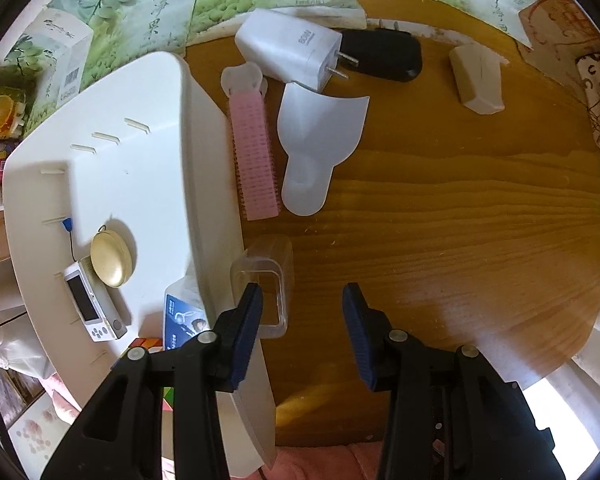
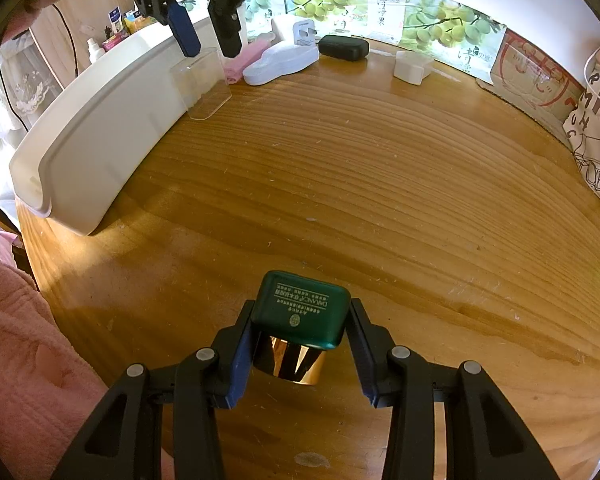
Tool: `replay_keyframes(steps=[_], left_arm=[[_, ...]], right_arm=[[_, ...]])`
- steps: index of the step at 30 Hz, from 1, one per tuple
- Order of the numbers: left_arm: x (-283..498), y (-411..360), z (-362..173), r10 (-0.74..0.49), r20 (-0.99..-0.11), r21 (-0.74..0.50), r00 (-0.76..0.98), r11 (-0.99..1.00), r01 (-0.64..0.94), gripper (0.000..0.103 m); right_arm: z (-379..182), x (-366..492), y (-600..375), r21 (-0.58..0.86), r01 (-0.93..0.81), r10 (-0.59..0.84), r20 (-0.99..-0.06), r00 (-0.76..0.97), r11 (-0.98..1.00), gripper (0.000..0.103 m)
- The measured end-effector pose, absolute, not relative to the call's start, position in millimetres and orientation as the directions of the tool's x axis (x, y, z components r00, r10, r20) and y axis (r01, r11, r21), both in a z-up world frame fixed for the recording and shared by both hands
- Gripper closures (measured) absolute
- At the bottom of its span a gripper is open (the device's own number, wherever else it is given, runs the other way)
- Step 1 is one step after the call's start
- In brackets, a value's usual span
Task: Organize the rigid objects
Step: 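Grasp the small clear plastic box with the left tool while the right tool holds the bottle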
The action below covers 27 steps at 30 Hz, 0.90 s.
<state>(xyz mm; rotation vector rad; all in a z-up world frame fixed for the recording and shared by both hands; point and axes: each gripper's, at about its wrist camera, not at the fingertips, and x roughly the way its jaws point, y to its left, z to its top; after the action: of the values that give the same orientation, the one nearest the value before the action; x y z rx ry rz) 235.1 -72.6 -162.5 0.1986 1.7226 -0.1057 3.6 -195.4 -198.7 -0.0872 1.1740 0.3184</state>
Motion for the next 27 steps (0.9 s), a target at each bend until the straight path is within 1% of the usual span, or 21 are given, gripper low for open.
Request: replay_keyframes(steps=[4, 9, 11, 12, 14, 15, 17, 19, 21, 27], left_arm=[[240, -75, -171, 0.046, -0.981, 0.012, -0.186, 0.983, 0.182, 0.066], [243, -74, -183, 0.055, -0.978, 0.020, -0.202, 0.985, 0.170, 0.070], [246, -72, -187, 0.051, -0.977, 0.018, -0.209, 0.987, 0.157, 0.074], [247, -71, -189, 0.049, -0.976, 0.016, -0.211, 0.988, 0.156, 0.081], [249, -71, -192, 0.040, -0.976, 0.006, -0.216, 0.988, 0.156, 0.087], [248, -71, -193, 0.041, -0.975, 0.005, -0.220, 0.987, 0.163, 0.094], [248, -73, -193, 0.038, -0.975, -0.004, -0.221, 0.982, 0.187, 0.096], [248, -72, -193, 0.005, -0.974, -0.038, -0.227, 0.982, 0.185, 0.100], [242, -72, -197, -0.037, -0.971, -0.078, -0.238, 0.983, 0.168, 0.100], [235, -72, -174, -0.069, -0.977, -0.107, -0.200, 0.977, 0.184, 0.100]], right_arm=[[-199, 4, -195, 0.093, -0.295, 0.197, -0.918, 0.345, 0.951, 0.059], [-198, 3, -194, 0.091, -0.301, 0.196, -0.920, 0.341, 0.949, 0.059], [-198, 4, -194, 0.091, -0.305, 0.197, -0.920, 0.338, 0.948, 0.059], [-198, 4, -194, 0.090, -0.306, 0.197, -0.920, 0.338, 0.948, 0.060], [-198, 4, -194, 0.089, -0.306, 0.195, -0.921, 0.336, 0.948, 0.060], [-198, 5, -193, 0.089, -0.306, 0.194, -0.922, 0.335, 0.948, 0.060], [-199, 5, -193, 0.090, -0.307, 0.196, -0.922, 0.333, 0.947, 0.060], [-199, 5, -194, 0.096, -0.304, 0.200, -0.921, 0.335, 0.948, 0.060], [-198, 6, -196, 0.115, -0.288, 0.211, -0.920, 0.330, 0.951, 0.060], [-198, 6, -202, 0.163, -0.233, 0.236, -0.913, 0.333, 0.959, 0.060]])
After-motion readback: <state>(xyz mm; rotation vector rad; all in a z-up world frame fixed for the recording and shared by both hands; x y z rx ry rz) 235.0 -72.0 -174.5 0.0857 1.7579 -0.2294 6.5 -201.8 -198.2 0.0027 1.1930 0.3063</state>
